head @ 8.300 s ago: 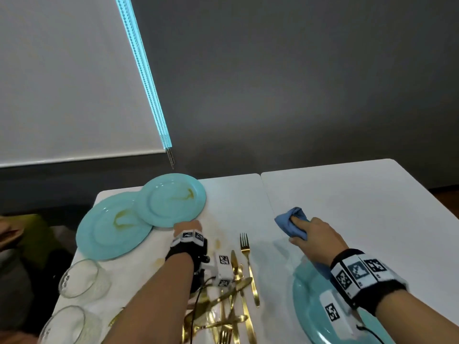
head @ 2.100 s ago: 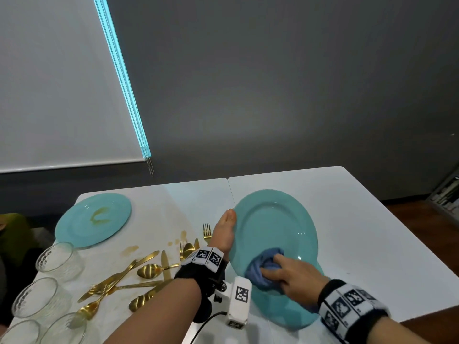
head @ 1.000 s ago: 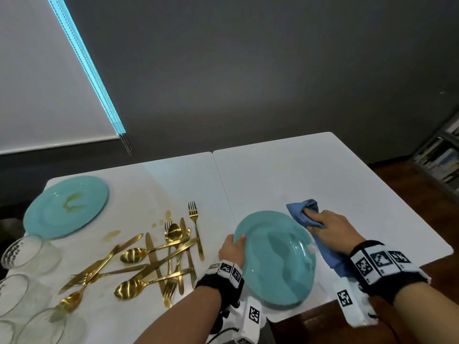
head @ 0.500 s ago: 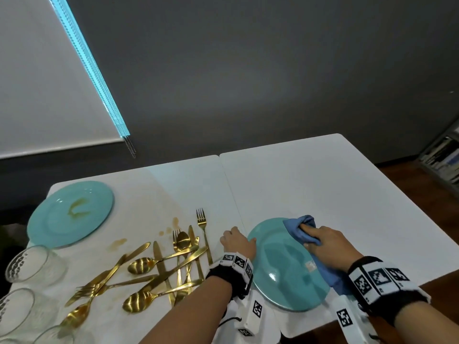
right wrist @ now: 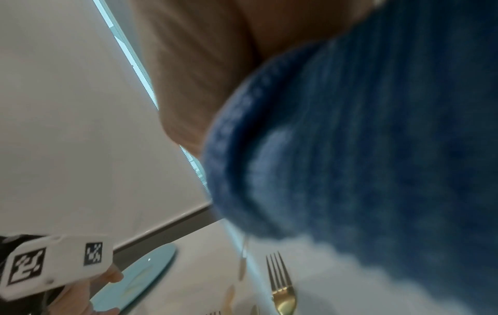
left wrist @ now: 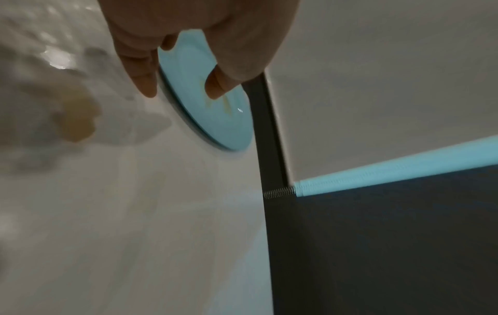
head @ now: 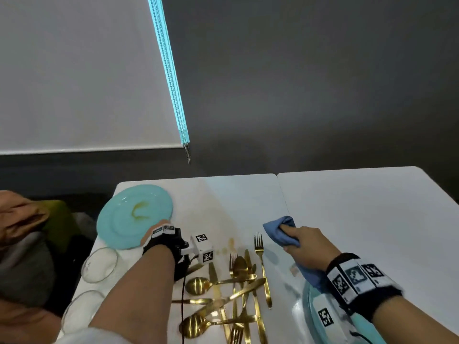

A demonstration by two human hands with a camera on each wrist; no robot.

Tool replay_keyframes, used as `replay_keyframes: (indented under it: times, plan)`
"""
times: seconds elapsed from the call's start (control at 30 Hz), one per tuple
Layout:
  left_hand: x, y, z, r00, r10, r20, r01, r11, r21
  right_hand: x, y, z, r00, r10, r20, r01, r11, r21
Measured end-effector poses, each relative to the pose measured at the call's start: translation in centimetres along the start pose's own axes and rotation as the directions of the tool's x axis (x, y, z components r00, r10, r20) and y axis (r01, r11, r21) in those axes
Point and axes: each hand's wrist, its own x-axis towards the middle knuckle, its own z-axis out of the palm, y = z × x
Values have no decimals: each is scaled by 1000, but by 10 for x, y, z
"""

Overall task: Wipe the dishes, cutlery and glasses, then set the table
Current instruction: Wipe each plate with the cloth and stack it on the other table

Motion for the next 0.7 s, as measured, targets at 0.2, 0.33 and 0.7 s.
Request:
replay_keyframes:
  times: [0.2,0.33,0.7]
  plan:
    - [20,-32,-4,998,50,37,-53,995,81,17,-10,3,998,25,58,-23,999,-32]
    - [28,-38,0,992,111,55,-117,986,119,16,-6,6,994,69,81,-66,997,-36]
    - [85,-18,-2,955,-265,130,166,118,-979,0,1,-11,995,90,29,-90,996,-15]
